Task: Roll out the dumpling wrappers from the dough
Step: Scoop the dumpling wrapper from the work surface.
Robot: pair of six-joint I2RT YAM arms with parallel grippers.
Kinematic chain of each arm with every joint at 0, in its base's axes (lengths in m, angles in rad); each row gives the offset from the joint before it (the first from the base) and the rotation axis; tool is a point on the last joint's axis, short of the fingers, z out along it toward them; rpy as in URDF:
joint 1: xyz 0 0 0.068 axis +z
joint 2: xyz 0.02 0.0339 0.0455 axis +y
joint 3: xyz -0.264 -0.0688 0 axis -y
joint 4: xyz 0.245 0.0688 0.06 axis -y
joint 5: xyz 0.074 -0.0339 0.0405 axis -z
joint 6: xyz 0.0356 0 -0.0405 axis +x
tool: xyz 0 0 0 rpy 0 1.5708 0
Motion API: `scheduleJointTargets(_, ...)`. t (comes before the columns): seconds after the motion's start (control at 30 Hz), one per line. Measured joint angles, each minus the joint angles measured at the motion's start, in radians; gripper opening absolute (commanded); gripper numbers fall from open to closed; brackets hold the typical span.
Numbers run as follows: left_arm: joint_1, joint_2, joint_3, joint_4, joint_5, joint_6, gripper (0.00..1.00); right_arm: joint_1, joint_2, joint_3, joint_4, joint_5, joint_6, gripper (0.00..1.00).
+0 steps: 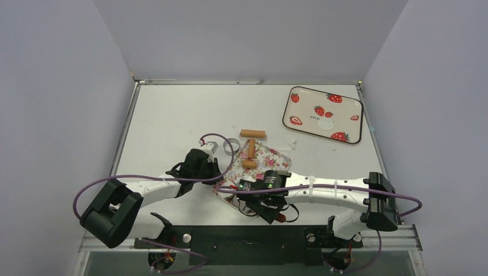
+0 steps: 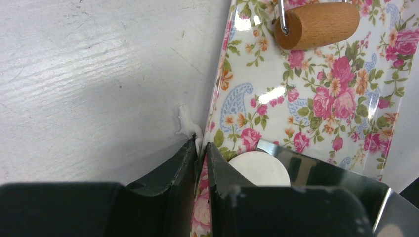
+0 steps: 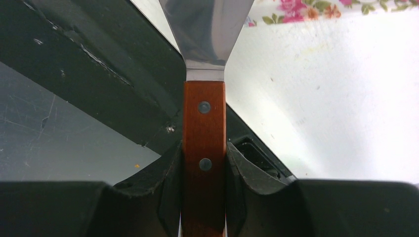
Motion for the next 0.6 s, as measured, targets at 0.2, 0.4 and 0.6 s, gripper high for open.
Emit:
scheduleJointTargets(0.2, -0.001, 0.0, 0.0, 0.0, 0.0, 0.0, 0.08, -0.043, 0.0, -0.035, 0.083, -0.023, -0.053, 0.0)
scheduleJointTargets(0.4, -0.002, 0.0, 0.0, 0.0, 0.0, 0.0, 0.07, -0.082, 0.016, -0.045, 0.129, -0.018, -0.089, 0.0)
scheduleJointTargets(0.6, -0.002, -0.001, 0.0, 0.0, -0.003, 0.001, 0.07, -0.085, 0.041, -0.045, 0.14, -0.006, -0.09, 0.0)
